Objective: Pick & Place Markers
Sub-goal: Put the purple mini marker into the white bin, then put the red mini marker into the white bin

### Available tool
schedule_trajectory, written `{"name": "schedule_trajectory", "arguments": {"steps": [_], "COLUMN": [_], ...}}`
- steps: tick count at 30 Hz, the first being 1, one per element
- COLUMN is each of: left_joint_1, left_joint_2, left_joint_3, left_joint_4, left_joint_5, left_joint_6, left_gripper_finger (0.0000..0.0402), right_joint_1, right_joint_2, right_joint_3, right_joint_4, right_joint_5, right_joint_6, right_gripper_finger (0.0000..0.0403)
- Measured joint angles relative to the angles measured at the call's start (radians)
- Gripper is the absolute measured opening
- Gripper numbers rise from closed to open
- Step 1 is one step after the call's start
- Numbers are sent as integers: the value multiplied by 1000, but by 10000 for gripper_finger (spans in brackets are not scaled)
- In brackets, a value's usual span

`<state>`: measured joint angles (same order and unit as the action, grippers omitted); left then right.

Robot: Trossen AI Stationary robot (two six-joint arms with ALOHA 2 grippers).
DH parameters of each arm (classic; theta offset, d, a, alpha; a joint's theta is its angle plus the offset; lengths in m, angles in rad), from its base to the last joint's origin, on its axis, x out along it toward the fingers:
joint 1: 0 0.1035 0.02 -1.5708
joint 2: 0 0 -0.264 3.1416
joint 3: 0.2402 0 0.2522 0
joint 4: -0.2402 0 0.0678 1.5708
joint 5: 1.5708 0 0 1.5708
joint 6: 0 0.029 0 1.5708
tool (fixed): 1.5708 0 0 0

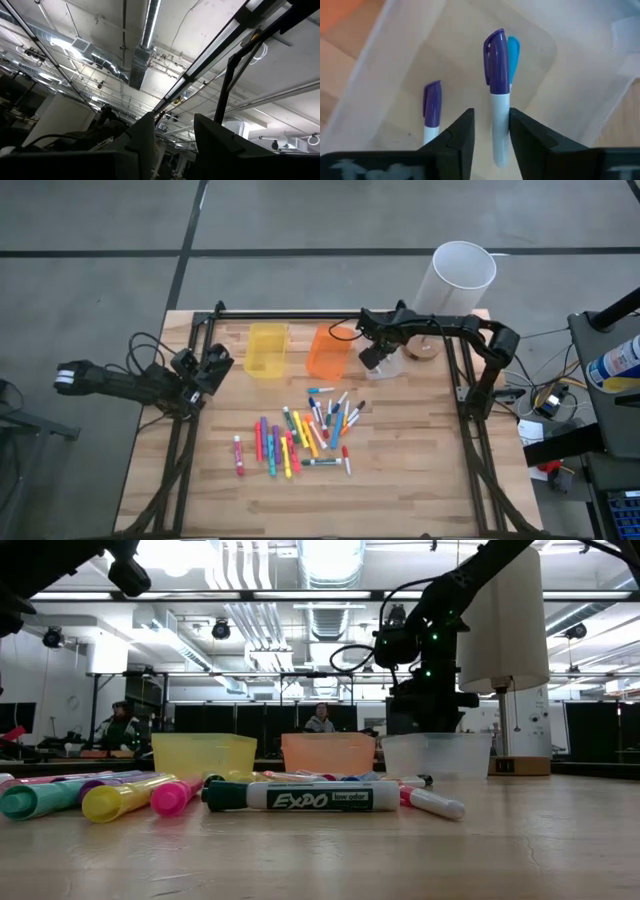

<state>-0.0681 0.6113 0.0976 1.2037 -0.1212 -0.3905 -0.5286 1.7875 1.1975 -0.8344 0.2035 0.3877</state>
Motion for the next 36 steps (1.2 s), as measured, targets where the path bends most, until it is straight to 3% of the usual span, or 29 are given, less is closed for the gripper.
{"name": "schedule_trajectory", "arguments": {"steps": [10,13,21,25,29,33,36], "left_joint_1": [0,0,0,0,0,0,1], "left_joint_2": [0,0,0,0,0,0,0], "left_joint_3": [28,33,33,33,39,46,46], "left_joint_4": [1,1,1,1,4,8,8], "left_joint_5": [2,9,20,34,34,35,49], "left_joint_6": [56,56,57,62,69,69,65], "left_gripper_finger": [133,133,133,133,133,133,133], "right_joint_1": [47,88,322,477,597,688,748], "right_joint_2": [-20,-35,-113,-117,-110,-104,-93], "right_joint_3": [15,15,15,14,15,24,24], "right_joint_4": [-2,-6,-12,70,233,303,320], "right_joint_5": [-7,-60,-78,-77,-87,-106,-58], "right_joint_6": [-31,-17,-93,-138,-11,304,420], "right_gripper_finger": [148,146,129,122,117,112,112]}}
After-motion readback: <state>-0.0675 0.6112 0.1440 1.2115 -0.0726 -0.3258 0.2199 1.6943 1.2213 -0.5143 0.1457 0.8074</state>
